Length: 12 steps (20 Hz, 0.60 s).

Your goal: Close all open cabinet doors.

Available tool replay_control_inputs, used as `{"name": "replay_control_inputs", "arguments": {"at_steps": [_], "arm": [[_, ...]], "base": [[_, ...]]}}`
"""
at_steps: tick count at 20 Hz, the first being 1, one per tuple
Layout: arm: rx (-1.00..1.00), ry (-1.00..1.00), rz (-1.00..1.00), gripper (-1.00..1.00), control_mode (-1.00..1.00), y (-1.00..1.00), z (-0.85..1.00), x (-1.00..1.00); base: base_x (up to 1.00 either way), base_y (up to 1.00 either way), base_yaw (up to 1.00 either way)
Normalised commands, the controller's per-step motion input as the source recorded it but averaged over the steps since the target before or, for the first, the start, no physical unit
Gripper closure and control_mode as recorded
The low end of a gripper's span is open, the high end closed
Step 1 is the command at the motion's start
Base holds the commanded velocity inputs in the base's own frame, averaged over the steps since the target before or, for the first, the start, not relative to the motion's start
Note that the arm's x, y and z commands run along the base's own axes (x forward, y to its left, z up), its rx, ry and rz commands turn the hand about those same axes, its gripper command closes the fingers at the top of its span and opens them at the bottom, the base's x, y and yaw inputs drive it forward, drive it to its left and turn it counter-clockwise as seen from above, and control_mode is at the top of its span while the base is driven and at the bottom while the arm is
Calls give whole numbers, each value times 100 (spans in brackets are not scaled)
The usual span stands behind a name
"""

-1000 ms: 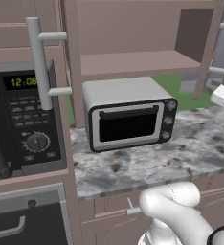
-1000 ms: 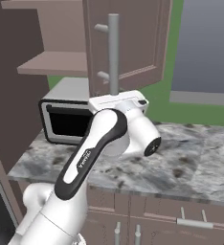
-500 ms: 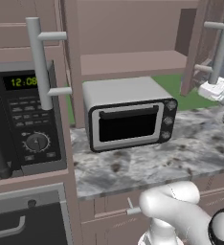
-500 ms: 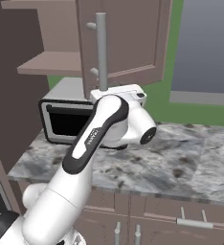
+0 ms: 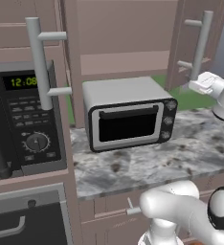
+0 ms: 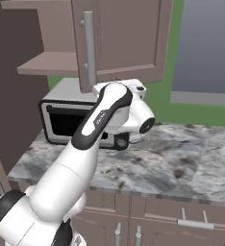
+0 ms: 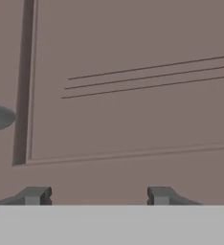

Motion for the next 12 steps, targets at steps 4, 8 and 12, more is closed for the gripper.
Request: {"name": "replay_control_inputs", "arguments": {"at_steps": [4,8,12], "arm": [[0,0,-9,-100,-100,40,0,49],[0,0,-14,-100,-100,31,0,37],[0,0,-20,-100,-100,32,0,24]], "base": [[0,0,0],[0,0,0],[0,0,0]]}}
